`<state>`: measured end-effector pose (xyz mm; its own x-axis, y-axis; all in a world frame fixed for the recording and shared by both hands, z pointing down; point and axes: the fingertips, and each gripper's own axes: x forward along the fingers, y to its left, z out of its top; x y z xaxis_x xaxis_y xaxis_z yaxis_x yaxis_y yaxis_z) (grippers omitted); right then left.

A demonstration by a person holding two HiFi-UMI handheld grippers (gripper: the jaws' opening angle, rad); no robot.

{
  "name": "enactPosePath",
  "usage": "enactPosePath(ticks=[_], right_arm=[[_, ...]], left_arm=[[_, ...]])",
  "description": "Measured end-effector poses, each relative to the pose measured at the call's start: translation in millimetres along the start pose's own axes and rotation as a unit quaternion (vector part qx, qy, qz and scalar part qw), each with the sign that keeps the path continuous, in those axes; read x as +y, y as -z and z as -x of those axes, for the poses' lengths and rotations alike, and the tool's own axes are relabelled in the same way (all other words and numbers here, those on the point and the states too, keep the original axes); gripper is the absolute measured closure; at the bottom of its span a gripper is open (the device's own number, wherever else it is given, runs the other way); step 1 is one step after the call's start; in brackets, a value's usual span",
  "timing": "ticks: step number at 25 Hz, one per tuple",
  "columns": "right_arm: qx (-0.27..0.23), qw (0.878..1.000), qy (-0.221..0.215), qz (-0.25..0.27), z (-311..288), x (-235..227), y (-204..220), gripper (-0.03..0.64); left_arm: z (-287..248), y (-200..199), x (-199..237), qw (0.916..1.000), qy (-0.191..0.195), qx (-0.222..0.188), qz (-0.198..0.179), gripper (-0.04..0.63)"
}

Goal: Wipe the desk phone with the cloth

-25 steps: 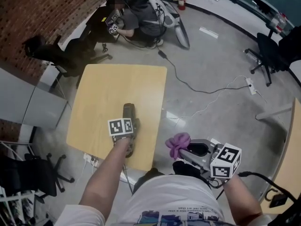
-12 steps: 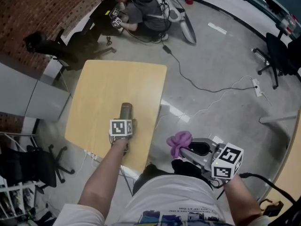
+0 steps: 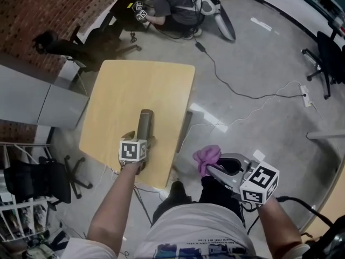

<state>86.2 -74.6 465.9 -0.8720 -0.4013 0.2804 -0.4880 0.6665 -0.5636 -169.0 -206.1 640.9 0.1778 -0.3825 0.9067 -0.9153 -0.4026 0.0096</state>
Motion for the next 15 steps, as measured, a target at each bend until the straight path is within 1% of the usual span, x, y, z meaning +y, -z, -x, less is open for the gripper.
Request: enactPosePath(ticks=[3, 5, 7, 8, 9, 11, 13, 15], right_arm=[[-0.004, 1.0, 0.004, 0.006, -3, 2, 3, 0.526], [-0.003, 1.0, 0.013, 0.02, -4, 6, 6, 0.526], [0.001, 0.999, 0.026, 0.04, -3, 12, 9, 0.526], [0.003, 0.998, 0.032, 0.05, -3, 16, 11, 0.526], [0.004, 0.998, 0.04, 0.058, -2, 21, 13, 0.526], [0.007, 0.996, 0.055, 0.074, -1, 32, 16, 0.526], [0.007, 0.993, 0.072, 0.091, -2, 43, 18, 0.526], [0.009, 0.99, 0.089, 0.108, -5, 59, 23, 0.526]], left_arm=[[23, 12, -2, 0.9998, 0.01, -0.013, -0.006, 0.167], [43, 19, -5, 0.9992, 0.026, -0.031, 0.007, 0.166], [67, 23, -15, 0.9961, 0.058, -0.061, 0.026, 0.166], [81, 23, -22, 0.993, 0.08, -0.081, 0.031, 0.166], [96, 23, -31, 0.9886, 0.104, -0.103, 0.032, 0.166], [130, 22, -50, 0.9759, 0.155, -0.152, 0.022, 0.167], [163, 23, -69, 0.9596, 0.201, -0.196, 0.005, 0.169], [196, 33, -82, 0.9423, 0.242, -0.231, -0.008, 0.17]])
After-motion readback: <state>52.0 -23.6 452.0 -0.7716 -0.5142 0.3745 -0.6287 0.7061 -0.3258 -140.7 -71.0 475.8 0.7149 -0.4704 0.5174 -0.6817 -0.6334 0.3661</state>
